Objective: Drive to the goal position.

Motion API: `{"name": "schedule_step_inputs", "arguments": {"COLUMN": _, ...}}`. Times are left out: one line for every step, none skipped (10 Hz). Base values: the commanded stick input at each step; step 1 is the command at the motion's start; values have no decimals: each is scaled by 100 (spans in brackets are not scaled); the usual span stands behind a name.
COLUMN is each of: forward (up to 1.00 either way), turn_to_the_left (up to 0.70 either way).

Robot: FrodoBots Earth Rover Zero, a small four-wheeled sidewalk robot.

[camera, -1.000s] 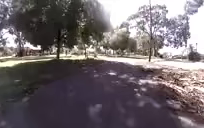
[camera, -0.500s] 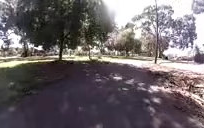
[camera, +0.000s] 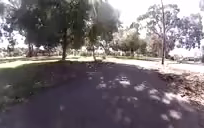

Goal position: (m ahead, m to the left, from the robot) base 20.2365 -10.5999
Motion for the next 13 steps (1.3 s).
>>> {"name": "schedule_step_inputs", "arguments": {"forward": 70, "turn_to_the_left": 0}}
{"name": "schedule_step_inputs", "arguments": {"forward": 70, "turn_to_the_left": -18}}
{"name": "schedule_step_inputs", "arguments": {"forward": 70, "turn_to_the_left": -25}}
{"name": "schedule_step_inputs", "arguments": {"forward": 70, "turn_to_the_left": -32}}
{"name": "schedule_step_inputs", "arguments": {"forward": 70, "turn_to_the_left": -32}}
{"name": "schedule_step_inputs", "arguments": {"forward": 70, "turn_to_the_left": -29}}
{"name": "schedule_step_inputs", "arguments": {"forward": 70, "turn_to_the_left": -26}}
{"name": "schedule_step_inputs", "arguments": {"forward": 70, "turn_to_the_left": 0}}
{"name": "schedule_step_inputs", "arguments": {"forward": 70, "turn_to_the_left": 0}}
{"name": "schedule_step_inputs", "arguments": {"forward": 70, "turn_to_the_left": 0}}
{"name": "schedule_step_inputs", "arguments": {"forward": 70, "turn_to_the_left": 0}}
{"name": "schedule_step_inputs", "arguments": {"forward": 70, "turn_to_the_left": 0}}
{"name": "schedule_step_inputs", "arguments": {"forward": 70, "turn_to_the_left": -1}}
